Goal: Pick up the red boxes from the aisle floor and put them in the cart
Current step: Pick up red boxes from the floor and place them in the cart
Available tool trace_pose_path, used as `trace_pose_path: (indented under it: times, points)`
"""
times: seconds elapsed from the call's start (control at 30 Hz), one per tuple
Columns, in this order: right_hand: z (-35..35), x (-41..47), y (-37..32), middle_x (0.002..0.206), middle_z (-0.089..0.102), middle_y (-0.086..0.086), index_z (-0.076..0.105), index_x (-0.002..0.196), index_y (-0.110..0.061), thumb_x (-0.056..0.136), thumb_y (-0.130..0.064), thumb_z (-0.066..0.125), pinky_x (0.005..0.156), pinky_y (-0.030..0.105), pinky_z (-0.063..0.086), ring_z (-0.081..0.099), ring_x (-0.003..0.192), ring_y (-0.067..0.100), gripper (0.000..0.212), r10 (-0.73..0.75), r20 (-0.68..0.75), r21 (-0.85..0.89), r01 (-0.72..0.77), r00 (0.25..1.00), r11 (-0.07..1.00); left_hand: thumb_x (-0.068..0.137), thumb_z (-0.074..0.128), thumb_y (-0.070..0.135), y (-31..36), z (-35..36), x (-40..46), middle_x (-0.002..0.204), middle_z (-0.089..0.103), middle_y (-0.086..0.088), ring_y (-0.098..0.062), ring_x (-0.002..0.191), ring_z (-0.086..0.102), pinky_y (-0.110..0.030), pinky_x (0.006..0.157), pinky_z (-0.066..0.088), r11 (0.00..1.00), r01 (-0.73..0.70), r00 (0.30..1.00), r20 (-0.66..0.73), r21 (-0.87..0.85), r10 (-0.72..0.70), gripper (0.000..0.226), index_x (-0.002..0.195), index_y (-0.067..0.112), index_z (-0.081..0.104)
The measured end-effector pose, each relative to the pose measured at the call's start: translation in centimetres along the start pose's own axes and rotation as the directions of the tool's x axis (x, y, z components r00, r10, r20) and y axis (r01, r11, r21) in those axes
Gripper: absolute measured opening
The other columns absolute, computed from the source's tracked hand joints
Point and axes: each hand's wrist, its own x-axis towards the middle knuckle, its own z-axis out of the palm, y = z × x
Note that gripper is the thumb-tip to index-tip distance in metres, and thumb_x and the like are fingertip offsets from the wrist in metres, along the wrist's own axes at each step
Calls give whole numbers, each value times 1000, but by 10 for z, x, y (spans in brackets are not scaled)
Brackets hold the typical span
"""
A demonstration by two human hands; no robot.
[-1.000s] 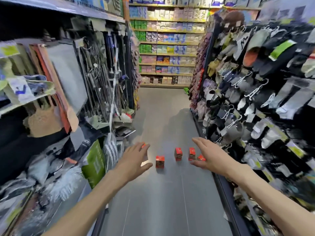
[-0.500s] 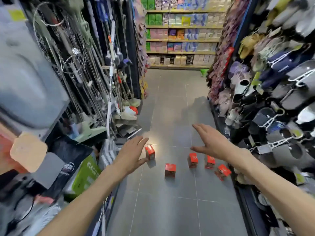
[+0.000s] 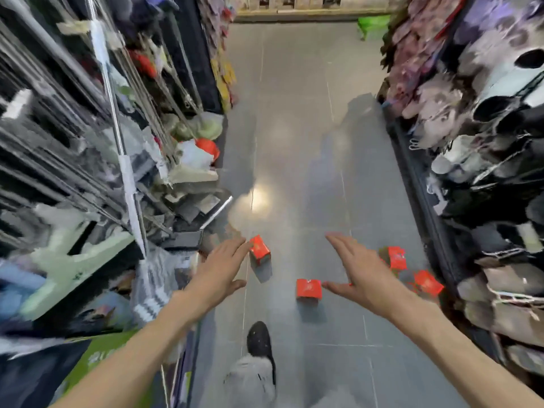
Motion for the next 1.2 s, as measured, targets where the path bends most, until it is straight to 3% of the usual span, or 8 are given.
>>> trace_pose_path:
  times: [0.13,0.37,0.53,0.67,0.77,0.87,0.97,1.2]
  points:
    - [65,66,51,145,47,19,38,147,0,75,-43,82,112,8,2,40,132,28,94,74,46,52,-77,996,996,70,86,24,-72,81,83,150,37,-11,-32,134,40,-44,111,36,998,14,993,115,-59,-7,101,151,15,26]
    - [263,167,162,155,35,13,29,152,-7,80,-50,70,118,37,23,33,143,29,94,36,140,84,-48,989,995,59,89,18,-192,287,210,152,36,-18,-39,135,39,-49,109,37,996,-61,949,313,57,40,107,149,9,31]
    - [414,182,217,161,24,3,19,156,-16,79,-55,72,121,35,20,24,147,20,101,86,275,161,-134,958,978,65,81,2,-242,419,272,164,10,-15,-34,150,13,-49,116,26,978,-85,947,321,188,20,114,156,16,13]
    - [482,166,246,161,18,-9,9,155,-30,78,-61,70,118,27,20,21,146,10,103,124,319,198,-194,940,961,83,53,-3,-263,474,309,165,-6,-10,-32,151,-5,-47,120,12,925,-161,945,323,345,44,94,156,19,-2]
    - [509,155,255,161,12,-19,4,155,-36,79,-58,71,117,25,18,15,147,2,104,146,332,237,-232,932,943,83,48,1,-269,500,329,165,-1,-12,-37,150,-1,-52,118,17,843,-257,945,304,472,119,89,156,18,0]
    - [512,146,258,158,12,-27,7,154,-39,79,-47,77,117,27,24,16,145,-4,103,138,310,294,-233,941,927,78,40,0,-268,503,339,152,30,-19,-41,146,16,-53,115,21,794,-327,938,275,512,208,70,146,10,25]
    - [497,141,260,161,16,-17,11,156,-30,82,-50,74,119,37,27,17,148,3,99,168,312,264,-256,935,930,81,54,1,-261,489,330,126,49,-21,-41,131,38,-51,110,27,831,-319,945,223,455,241,53,132,7,40]
    - [473,150,259,163,16,-2,9,156,-22,80,-54,74,123,38,16,12,151,13,105,168,378,132,-232,910,964,70,78,47,-225,443,253,126,50,-15,-38,113,47,-51,99,38,979,-101,975,214,177,61,98,149,13,31]
